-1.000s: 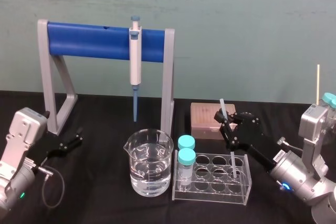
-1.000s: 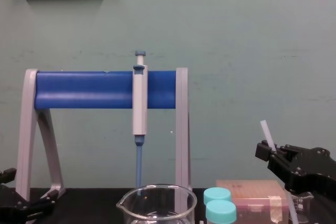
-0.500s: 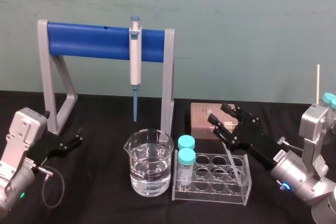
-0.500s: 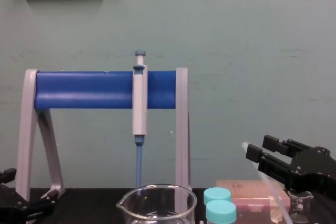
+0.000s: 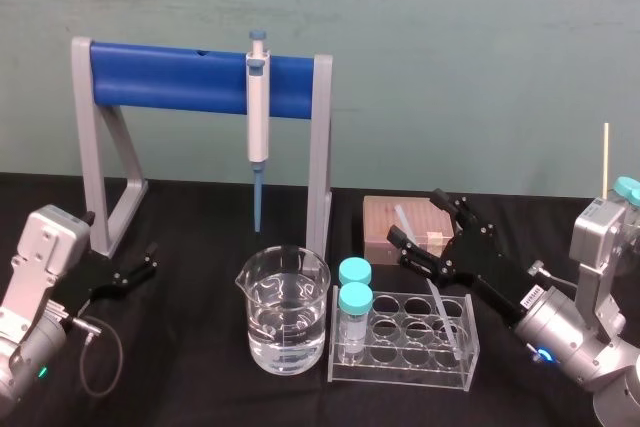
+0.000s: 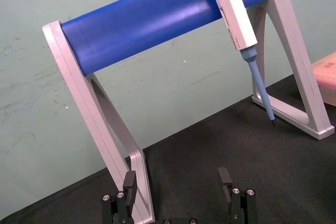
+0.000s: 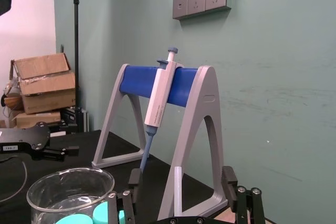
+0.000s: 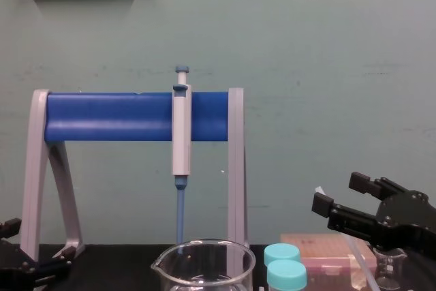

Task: Pick up the stirring rod with one hand, then place it down.

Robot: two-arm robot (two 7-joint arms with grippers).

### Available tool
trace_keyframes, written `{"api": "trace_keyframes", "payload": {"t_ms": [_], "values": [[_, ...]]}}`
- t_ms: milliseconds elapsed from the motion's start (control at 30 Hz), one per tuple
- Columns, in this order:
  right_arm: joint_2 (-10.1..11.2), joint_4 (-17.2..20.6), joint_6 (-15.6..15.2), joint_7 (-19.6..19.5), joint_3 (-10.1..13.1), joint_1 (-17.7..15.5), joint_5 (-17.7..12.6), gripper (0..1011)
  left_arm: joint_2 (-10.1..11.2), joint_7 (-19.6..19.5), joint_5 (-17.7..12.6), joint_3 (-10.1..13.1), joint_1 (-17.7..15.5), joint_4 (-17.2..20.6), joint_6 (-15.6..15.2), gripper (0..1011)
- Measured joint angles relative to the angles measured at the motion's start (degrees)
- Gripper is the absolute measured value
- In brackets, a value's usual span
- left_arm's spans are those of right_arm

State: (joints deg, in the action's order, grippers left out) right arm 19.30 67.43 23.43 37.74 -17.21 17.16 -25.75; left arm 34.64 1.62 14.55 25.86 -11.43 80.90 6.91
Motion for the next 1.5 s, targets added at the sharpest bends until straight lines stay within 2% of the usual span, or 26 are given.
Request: {"api": "trace_keyframes", "payload": {"t_ms": [100,333,433,567,633,733,833,1033,1067,1133,1167,1200,1233,1300,1367,1500], "values": [[0.00,0.00,0.00,0.00,0.00,0.00,0.00,1003,0.00,0.00,0.00,0.00,0.00,0.00,0.00,1000],[0.03,0.80,0.07,-0.84,0.06,-0.37,0.52,1003,0.00,0.00,0.00,0.00,0.00,0.00,0.00,1000],[0.02,2.20,0.47,-2.34,0.45,-1.07,1.22,1003,0.00,0.00,0.00,0.00,0.00,0.00,0.00,1000],[-0.30,4.05,2.52,-4.76,1.19,-2.18,3.06,1003,0.00,0.00,0.00,0.00,0.00,0.00,0.00,1000],[-0.75,5.60,4.21,-7.45,2.20,-3.14,5.25,1003,0.00,0.00,0.00,0.00,0.00,0.00,0.00,1000],[-1.12,6.80,4.38,-9.70,3.18,-3.91,6.55,1003,0.00,0.00,0.00,0.00,0.00,0.00,0.00,1000],[-1.60,8.52,3.17,-12.32,4.58,-4.81,7.51,1003,0.00,0.00,0.00,0.00,0.00,0.00,0.00,1000],[-2.06,10.80,-2.89,-16.03,7.09,-6.30,7.69,1003,0.00,0.00,0.00,0.00,0.00,0.00,0.00,1000],[-2.12,11.37,-5.07,-16.75,7.75,-6.69,7.40,1003,0.00,0.00,0.00,0.00,0.00,0.00,0.00,1000],[-2.15,11.90,-7.29,-17.31,8.36,-7.05,6.82,1003,0.00,0.00,0.00,0.00,0.00,0.00,0.00,1000],[-2.18,12.30,-9.77,-17.72,9.01,-7.38,5.95,1003,0.00,0.00,0.00,0.00,0.00,0.00,0.00,1000],[-2.18,12.30,-9.77,-17.72,9.01,-7.38,5.95,1003,0.00,0.00,0.00,0.00,0.00,0.00,0.00,1000],[-2.18,12.63,-12.49,-18.30,9.64,-7.72,5.04,1003,0.00,0.00,0.00,0.00,0.00,0.00,0.00,1000],[-2.17,12.90,-15.14,-18.91,10.23,-8.05,4.19,1004,0.00,0.00,0.00,0.00,0.00,0.00,0.00,1000],[-2.03,13.31,-19.36,-20.44,10.92,-8.60,3.33,1003,0.00,0.00,0.00,0.00,0.00,0.00,0.00,1000],[-1.72,13.50,-21.50,-21.37,11.07,-8.97,3.37,1003,0.00,0.00,0.00,0.00,0.00,0.00,0.00,1000]]}}
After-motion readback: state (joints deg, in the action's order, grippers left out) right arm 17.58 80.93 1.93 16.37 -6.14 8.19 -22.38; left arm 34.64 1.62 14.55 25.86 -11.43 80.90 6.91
